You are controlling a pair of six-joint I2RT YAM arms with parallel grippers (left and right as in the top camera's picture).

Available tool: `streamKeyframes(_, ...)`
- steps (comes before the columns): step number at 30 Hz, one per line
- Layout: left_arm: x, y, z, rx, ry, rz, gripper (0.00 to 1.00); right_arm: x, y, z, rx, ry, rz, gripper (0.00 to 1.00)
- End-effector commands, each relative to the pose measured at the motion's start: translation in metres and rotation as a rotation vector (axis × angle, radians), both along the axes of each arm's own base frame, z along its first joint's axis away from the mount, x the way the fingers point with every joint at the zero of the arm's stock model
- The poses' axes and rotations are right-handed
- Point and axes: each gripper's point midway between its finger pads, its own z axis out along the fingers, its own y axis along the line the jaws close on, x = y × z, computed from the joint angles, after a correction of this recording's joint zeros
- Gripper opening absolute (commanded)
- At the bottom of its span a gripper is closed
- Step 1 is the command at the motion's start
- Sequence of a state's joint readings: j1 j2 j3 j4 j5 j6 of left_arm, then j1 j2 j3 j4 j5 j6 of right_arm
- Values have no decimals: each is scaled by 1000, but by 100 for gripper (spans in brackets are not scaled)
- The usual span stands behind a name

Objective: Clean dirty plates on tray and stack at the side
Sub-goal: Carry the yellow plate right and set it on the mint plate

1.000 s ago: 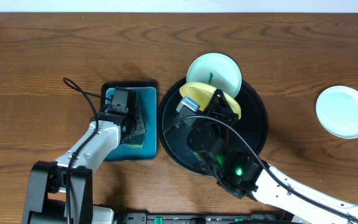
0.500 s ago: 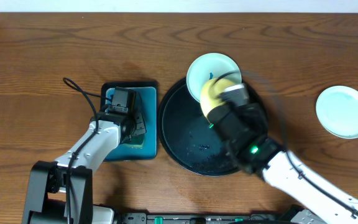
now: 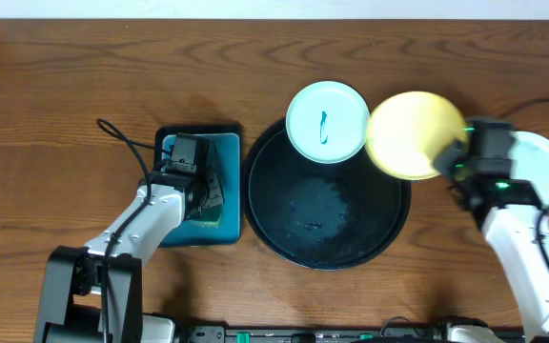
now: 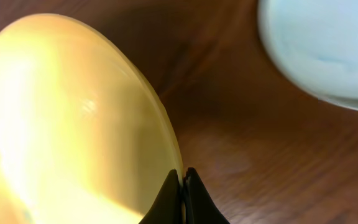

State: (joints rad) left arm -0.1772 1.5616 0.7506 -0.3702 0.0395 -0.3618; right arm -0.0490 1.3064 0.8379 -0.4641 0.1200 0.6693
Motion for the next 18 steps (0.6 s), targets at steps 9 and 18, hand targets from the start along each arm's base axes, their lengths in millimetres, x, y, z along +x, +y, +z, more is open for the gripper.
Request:
streamKeyframes(9, -15, 2, -17, 8, 77, -13, 8, -39, -121, -21, 303, -8, -477, 1)
streamKeyframes(18, -15, 2, -17, 8, 77, -13, 7, -78, -170, -58, 458, 43, -695, 1)
